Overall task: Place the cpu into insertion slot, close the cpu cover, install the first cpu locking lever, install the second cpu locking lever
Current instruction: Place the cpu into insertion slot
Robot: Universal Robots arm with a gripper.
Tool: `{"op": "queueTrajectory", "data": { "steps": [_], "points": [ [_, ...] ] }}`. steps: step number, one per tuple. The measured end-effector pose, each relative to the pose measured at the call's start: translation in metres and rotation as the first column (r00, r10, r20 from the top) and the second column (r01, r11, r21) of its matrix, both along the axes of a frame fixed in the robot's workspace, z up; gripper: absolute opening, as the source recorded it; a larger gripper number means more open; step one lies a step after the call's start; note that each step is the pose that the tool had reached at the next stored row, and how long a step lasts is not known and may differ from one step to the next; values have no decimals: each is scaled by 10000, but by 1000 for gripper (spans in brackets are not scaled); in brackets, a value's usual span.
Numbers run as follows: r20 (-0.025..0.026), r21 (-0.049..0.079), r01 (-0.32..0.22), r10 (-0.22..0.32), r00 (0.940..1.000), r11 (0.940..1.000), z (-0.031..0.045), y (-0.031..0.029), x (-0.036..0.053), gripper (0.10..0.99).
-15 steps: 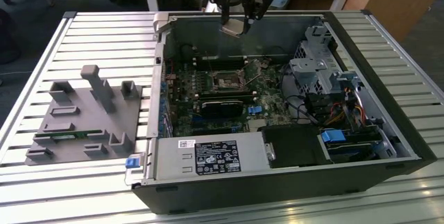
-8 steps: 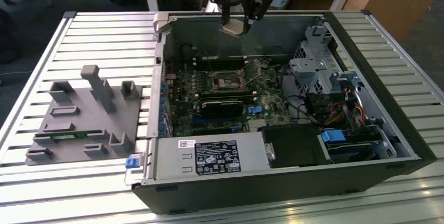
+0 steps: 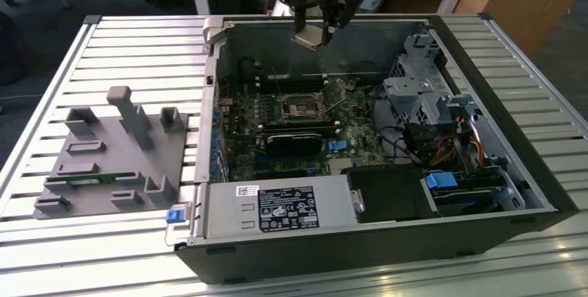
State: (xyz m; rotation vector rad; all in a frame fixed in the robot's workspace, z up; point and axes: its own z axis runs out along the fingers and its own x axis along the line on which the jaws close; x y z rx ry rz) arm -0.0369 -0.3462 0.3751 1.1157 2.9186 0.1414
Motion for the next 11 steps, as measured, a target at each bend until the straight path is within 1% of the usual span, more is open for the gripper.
{"op": "queueTrajectory", "data": {
  "steps": [11],
  "points": [
    [0, 0, 665, -665, 9978, 9978, -1, 0, 0, 525]
  ]
}}
